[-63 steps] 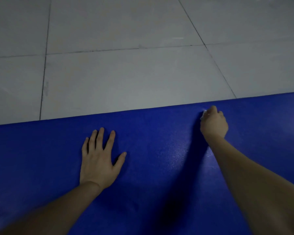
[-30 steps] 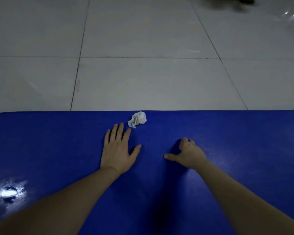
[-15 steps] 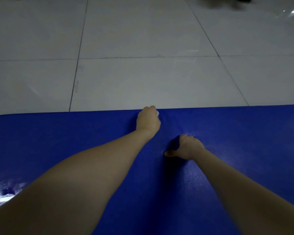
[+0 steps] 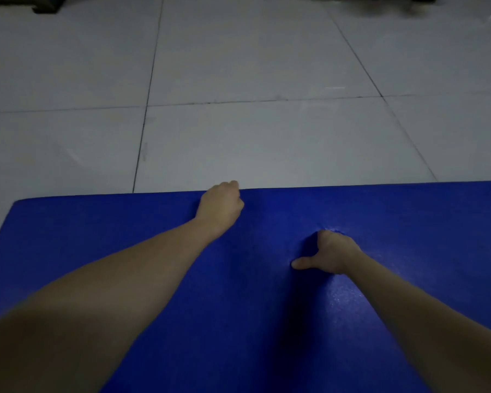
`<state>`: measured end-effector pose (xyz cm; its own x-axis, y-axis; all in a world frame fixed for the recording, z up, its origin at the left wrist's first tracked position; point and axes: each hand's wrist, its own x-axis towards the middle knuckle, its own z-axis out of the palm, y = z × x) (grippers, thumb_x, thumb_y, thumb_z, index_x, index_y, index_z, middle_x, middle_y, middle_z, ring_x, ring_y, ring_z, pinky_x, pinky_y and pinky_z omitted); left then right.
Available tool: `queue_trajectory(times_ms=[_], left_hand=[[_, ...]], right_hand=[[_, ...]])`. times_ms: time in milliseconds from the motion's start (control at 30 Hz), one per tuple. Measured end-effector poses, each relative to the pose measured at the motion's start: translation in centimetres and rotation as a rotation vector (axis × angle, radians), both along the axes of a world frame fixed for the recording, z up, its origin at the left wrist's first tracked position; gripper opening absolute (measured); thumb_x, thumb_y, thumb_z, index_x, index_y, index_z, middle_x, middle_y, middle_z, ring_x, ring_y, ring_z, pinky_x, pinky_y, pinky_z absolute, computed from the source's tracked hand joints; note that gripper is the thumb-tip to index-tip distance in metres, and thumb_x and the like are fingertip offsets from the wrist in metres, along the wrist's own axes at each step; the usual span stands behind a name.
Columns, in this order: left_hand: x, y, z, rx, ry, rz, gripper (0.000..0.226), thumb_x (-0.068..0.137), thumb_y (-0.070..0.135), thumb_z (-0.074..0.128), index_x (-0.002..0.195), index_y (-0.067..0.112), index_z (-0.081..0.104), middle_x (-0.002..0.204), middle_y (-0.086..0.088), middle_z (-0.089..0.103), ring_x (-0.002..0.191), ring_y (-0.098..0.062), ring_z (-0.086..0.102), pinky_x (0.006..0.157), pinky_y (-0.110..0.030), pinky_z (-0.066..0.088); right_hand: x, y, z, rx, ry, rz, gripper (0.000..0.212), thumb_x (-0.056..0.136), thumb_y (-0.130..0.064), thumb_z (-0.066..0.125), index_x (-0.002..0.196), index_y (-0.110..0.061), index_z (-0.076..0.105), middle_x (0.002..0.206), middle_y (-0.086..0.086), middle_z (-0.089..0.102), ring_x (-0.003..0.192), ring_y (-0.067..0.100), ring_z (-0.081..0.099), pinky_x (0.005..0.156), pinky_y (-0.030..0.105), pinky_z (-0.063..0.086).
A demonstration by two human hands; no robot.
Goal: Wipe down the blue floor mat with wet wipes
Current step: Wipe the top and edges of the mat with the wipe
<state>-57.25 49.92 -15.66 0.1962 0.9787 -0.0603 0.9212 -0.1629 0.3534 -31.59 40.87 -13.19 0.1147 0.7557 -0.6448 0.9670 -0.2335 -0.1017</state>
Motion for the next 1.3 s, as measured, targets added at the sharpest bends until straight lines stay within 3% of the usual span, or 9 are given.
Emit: queue_trajectory(times_ms=[167,300,400,533,633,733,867,1100,1300], left_hand=[[-6.9,-1.4,-0.5,0.045,-0.037,0.252,0.013,0.097,0.014,0.052,0.092,0.009,0.062,0.084,-0.005,0.063,0.071,-0.021,0.059,0.057,-0.038,0.050],[-3.8,-2.0,-0.1,0.020,-0.164,0.378,0.016,0.097,0.012,0.050,0.093,0.009,0.065,0.092,-0.003,0.066,0.077,-0.019,0.058,0.056,-0.029,0.040],[2.3,-2.7,0.5,-0.044,-0.257,0.280,0.016,0.097,0.014,0.050,0.095,0.009,0.065,0.094,0.002,0.065,0.083,-0.018,0.058,0.066,-0.031,0.045],[11.8,-4.7,0.8,-0.123,-0.332,0.054,0.014,0.094,0.011,0.054,0.096,0.006,0.066,0.099,-0.009,0.069,0.092,-0.028,0.063,0.078,-0.041,0.054],[14.5,-5.4,0.9,-0.109,-0.212,-0.099,0.014,0.095,0.007,0.049,0.098,0.006,0.062,0.099,-0.012,0.064,0.089,-0.030,0.060,0.075,-0.043,0.051],[12.1,-4.8,0.7,0.016,-0.038,-0.179,0.017,0.101,0.020,0.049,0.095,0.007,0.058,0.095,-0.011,0.063,0.084,-0.030,0.060,0.066,-0.039,0.042],[5.7,-4.8,0.1,0.110,-0.004,-0.110,0.021,0.099,0.026,0.050,0.086,0.011,0.057,0.092,-0.007,0.058,0.081,-0.024,0.054,0.066,-0.035,0.033],[-5.3,-5.7,-0.3,0.113,0.127,0.165,0.019,0.097,0.025,0.053,0.083,0.013,0.053,0.088,-0.002,0.057,0.074,-0.020,0.052,0.062,-0.033,0.037],[-2.5,-6.2,-0.3,0.061,0.031,0.253,0.019,0.099,0.023,0.052,0.095,0.008,0.061,0.091,-0.007,0.063,0.075,-0.022,0.058,0.064,-0.038,0.050]], right_hand=[[-0.1,-0.2,-0.2,0.022,0.027,-0.018,0.092,0.058,-0.082,0.075,0.115,-0.014,0.051,0.107,0.001,0.060,0.099,0.022,0.058,0.090,0.039,0.053],[-0.4,-0.5,-0.3,0.040,0.020,-0.007,0.093,0.061,-0.081,0.073,0.118,-0.013,0.049,0.114,0.003,0.059,0.096,0.020,0.052,0.087,0.035,0.051],[-0.4,-0.6,-0.2,0.048,0.011,0.004,0.089,0.062,-0.082,0.073,0.114,-0.013,0.049,0.108,0.001,0.058,0.095,0.020,0.054,0.083,0.035,0.051],[-0.5,-0.4,-0.4,0.065,0.045,0.026,0.083,0.050,-0.086,0.069,0.103,-0.023,0.060,0.097,-0.002,0.066,0.087,0.018,0.061,0.077,0.036,0.054],[-0.6,-0.3,-0.6,0.076,0.049,0.083,0.054,0.066,-0.075,0.070,0.096,-0.029,0.067,0.090,-0.007,0.070,0.083,0.015,0.064,0.077,0.033,0.054],[-0.2,-0.3,-0.4,0.071,0.046,0.034,0.065,0.066,-0.076,0.075,0.096,-0.020,0.062,0.088,-0.003,0.066,0.082,0.015,0.062,0.074,0.033,0.054],[-0.1,-0.3,-0.2,0.044,-0.005,0.016,0.091,0.061,-0.083,0.072,0.115,-0.013,0.050,0.101,0.000,0.058,0.092,0.020,0.056,0.078,0.034,0.050],[-0.2,-0.3,-0.3,0.032,0.014,0.014,0.095,0.061,-0.083,0.072,0.120,-0.011,0.049,0.109,0.002,0.056,0.098,0.021,0.053,0.085,0.035,0.050],[-0.4,0.0,-0.2,0.008,0.002,0.046,0.083,0.064,-0.082,0.071,0.106,-0.015,0.046,0.109,0.002,0.058,0.096,0.021,0.053,0.087,0.035,0.050]])
